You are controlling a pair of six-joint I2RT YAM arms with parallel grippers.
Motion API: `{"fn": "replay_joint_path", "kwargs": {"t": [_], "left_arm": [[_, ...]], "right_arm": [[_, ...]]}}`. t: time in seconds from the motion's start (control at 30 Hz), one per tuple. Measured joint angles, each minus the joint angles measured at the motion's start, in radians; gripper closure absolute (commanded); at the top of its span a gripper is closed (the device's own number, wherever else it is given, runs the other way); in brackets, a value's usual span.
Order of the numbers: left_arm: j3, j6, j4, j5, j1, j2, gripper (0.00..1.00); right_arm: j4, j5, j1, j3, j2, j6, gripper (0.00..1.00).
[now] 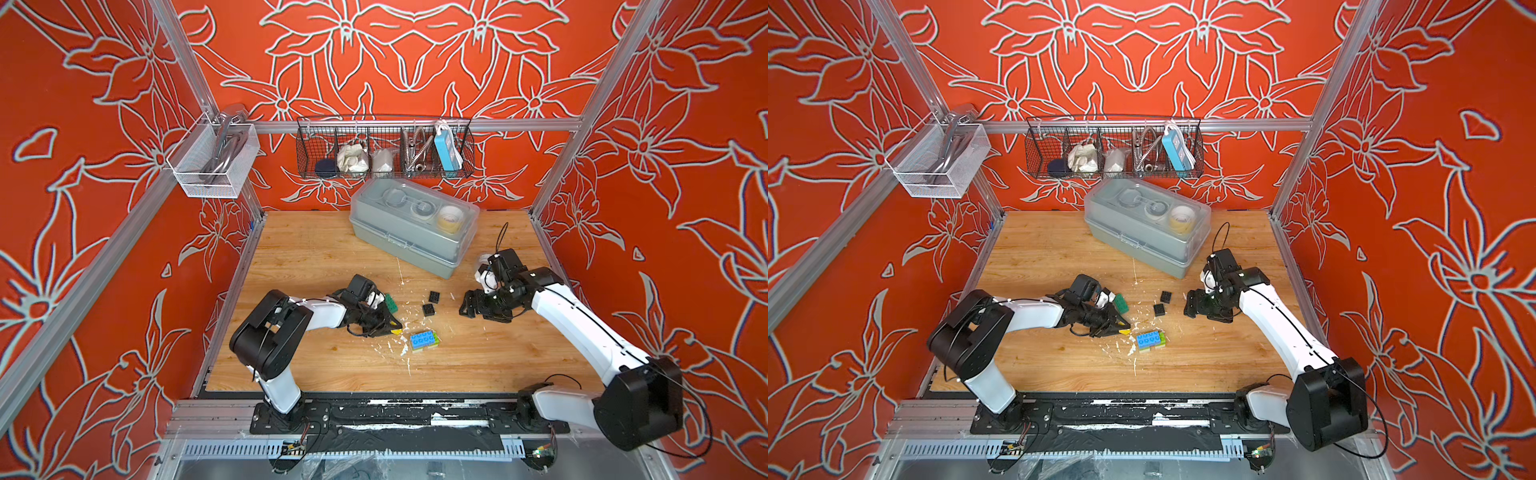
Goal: Assemble a giraffe with lego
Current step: Adjust the lego brick at the center of the board.
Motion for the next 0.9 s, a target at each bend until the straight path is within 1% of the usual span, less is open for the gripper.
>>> {"fn": "replay_joint_path", "kwargs": {"t": [0.07,0.13,0.2,0.33,0.5,0.6,0.77,0.83,0.9], "left_arm": [[0.006,0.009,-0.005,0.004,0.000,0.003,1.00],[0.022,0.029,-0.032,-0.003,0.000,0.003,0.93],[0.041,0.052,-0.069,-0.019,0.000,0.003,0.89],[0.059,0.098,-0.139,-0.072,0.000,-0.005,0.70],[0.059,0.136,-0.204,-0.133,0.000,-0.036,0.54],[0.060,0.152,-0.226,-0.162,0.000,-0.056,0.49],[0.060,0.167,-0.262,-0.215,0.000,-0.081,0.49],[0.060,0.175,-0.291,-0.247,0.000,-0.101,0.41],[0.067,0.187,-0.349,-0.303,0.000,-0.134,0.27]], "right_arm": [[0.000,0.000,0.000,0.001,0.000,0.000,0.19],[0.000,0.000,0.000,0.003,0.002,0.000,0.19],[0.001,0.000,0.000,0.005,0.004,0.000,0.19],[0.002,0.000,0.000,0.008,0.012,0.000,0.19],[0.002,0.000,0.000,0.009,0.013,0.000,0.19],[0.002,0.000,0.000,0.010,0.014,0.000,0.19],[0.002,0.000,0.000,0.010,0.023,0.000,0.19],[0.002,0.000,0.000,0.010,0.023,0.000,0.19],[0.002,0.000,0.000,0.012,0.023,0.000,0.19]]}}
